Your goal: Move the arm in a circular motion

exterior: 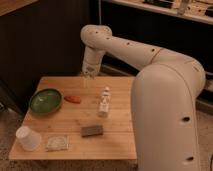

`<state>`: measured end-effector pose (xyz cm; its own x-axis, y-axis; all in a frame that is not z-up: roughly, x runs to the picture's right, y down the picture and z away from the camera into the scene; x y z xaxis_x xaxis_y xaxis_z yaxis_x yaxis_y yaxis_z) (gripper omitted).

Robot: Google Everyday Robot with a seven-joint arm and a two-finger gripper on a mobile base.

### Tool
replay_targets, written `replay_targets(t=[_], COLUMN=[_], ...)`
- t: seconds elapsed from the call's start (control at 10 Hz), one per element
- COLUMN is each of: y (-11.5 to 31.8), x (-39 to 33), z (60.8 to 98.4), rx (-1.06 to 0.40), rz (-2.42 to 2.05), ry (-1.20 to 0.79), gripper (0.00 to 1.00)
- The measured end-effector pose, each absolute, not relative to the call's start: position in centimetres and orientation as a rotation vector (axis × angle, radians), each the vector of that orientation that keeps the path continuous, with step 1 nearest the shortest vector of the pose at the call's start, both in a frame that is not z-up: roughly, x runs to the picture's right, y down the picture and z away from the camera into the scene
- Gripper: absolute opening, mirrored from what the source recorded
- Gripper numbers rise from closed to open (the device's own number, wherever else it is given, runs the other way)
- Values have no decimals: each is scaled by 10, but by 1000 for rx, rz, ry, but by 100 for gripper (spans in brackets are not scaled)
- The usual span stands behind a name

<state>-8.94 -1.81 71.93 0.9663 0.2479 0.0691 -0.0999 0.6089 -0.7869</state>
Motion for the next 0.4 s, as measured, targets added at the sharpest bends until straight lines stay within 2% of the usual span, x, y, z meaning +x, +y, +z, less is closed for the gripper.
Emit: replay_targets(t=[0.1, 0.2, 0.4], y=[-18, -17, -14], x=[-88, -87, -69], z=[719, 719, 720], rx=[-894, -895, -877], rz=[203, 205, 248], ry=[-177, -176, -177], gripper=[0, 5, 23])
